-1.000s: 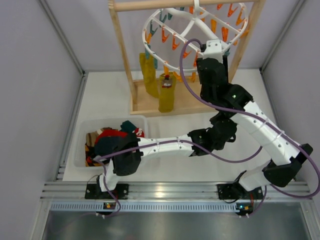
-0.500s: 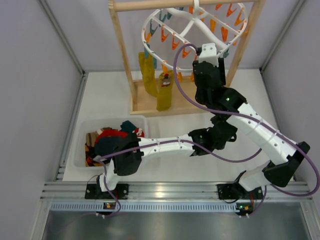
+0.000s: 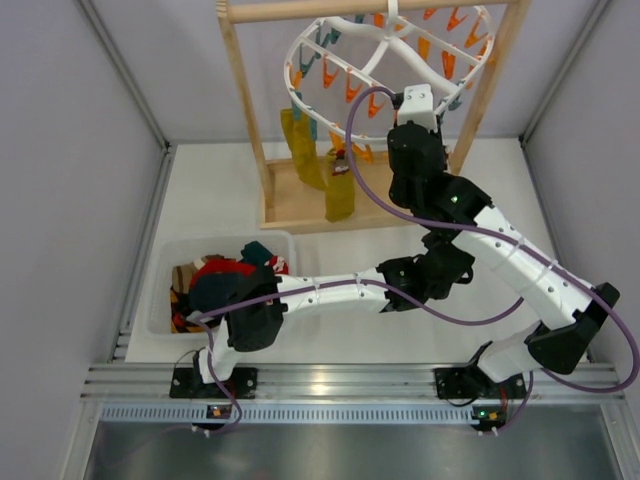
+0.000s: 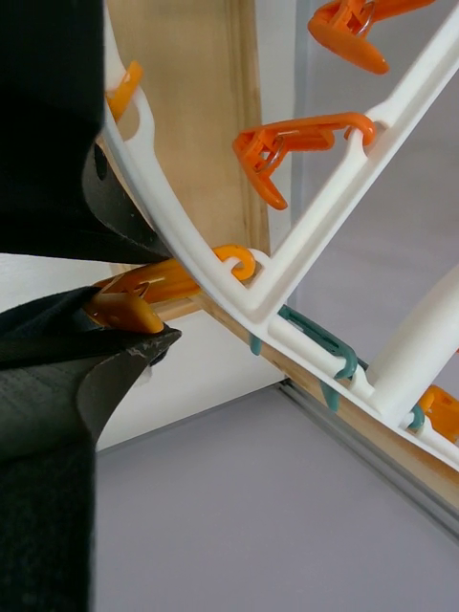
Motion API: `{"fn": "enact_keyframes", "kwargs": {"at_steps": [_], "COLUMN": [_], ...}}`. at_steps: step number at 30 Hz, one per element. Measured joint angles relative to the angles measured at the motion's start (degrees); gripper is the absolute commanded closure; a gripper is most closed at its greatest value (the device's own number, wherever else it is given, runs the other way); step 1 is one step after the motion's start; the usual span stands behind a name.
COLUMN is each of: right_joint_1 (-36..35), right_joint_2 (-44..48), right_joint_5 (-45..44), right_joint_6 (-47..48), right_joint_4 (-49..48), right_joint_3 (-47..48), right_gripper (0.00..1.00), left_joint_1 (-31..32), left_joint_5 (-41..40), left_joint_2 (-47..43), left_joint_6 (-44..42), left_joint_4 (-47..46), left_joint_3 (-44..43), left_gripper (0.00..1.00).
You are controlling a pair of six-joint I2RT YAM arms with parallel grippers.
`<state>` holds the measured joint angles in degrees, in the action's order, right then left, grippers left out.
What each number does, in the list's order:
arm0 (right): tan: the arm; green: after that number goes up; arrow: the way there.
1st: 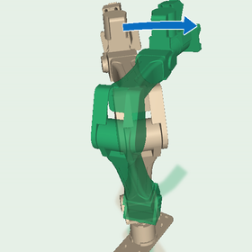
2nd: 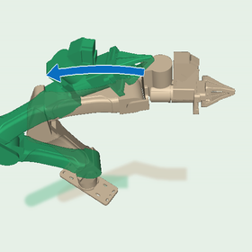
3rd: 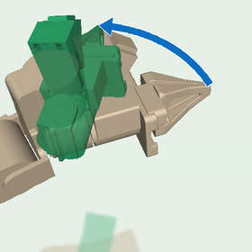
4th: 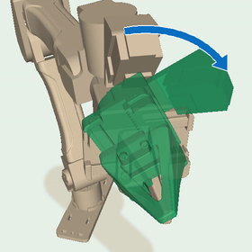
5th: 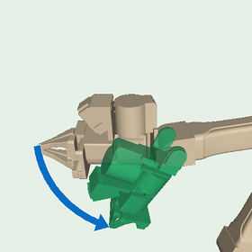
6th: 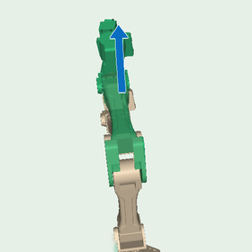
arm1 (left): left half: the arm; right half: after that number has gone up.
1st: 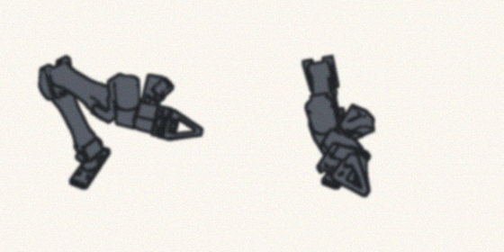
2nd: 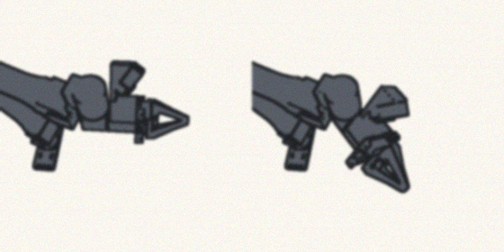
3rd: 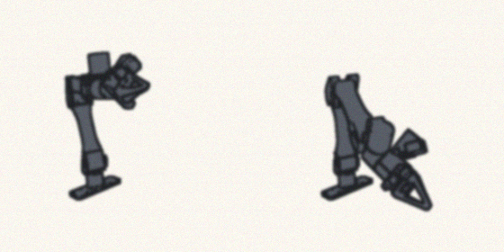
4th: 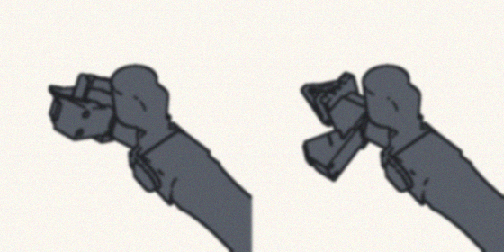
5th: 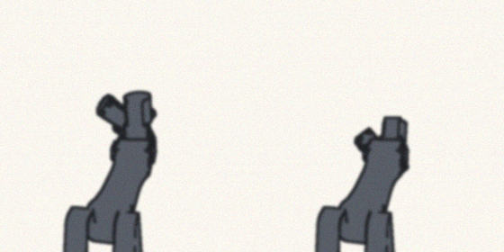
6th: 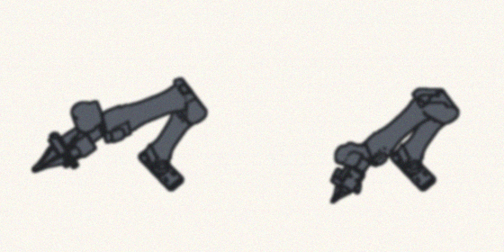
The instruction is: Remove the socks clipped to the hanger
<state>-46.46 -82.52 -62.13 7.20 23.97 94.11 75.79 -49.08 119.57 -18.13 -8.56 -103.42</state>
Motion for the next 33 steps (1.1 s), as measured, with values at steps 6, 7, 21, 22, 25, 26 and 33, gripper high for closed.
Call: {"fn": "enact_keyframes", "kwargs": {"at_steps": [6, 7, 21, 22, 25, 26, 33], "right_joint_1": [0.0, 0.0, 2.14, 2.32, 2.51, 2.51, 4.02], "right_joint_2": [0.0, 0.0, 1.05, 1.22, 2.19, 2.4, 3.65], "right_joint_5": [-0.17, -0.17, 5.7, 6.34, 8.26, 8.76, 13.44], "right_joint_6": [0.96, 1.25, 3.26, 3.39, 3.78, 3.78, 3.52], "right_joint_4": [-0.24, -0.35, -0.85, -0.79, -1.09, -1.11, -0.94], "right_joint_3": [0.0, 0.0, -1.86, -1.97, -2.54, -2.56, -3.56], "right_gripper": [0.88, 0.91, 1.0, 1.0, 1.0, 1.0, 0.92], "left_joint_1": [0.0, 0.0, 0.15, 0.22, 0.26, 0.26, 0.33], "left_joint_5": [0.2, 0.17, 2.21, 2.23, 2.34, 2.34, 1.46], "left_joint_2": [0.0, 0.0, -0.04, -0.04, -0.04, -0.07, -6.73], "left_joint_6": [0.09, 0.13, 1.62, 1.73, 2.08, 2.25, 8.66], "left_joint_4": [0.0, 0.02, 0.2, 0.17, 0.17, 0.11, 4.07], "left_joint_3": [0.0, 0.0, 3.98, 4.24, 4.79, 5.11, 15.56], "left_gripper": [1.0, 1.0, 1.0, 1.0, 1.0, 1.0, 1.0]}}
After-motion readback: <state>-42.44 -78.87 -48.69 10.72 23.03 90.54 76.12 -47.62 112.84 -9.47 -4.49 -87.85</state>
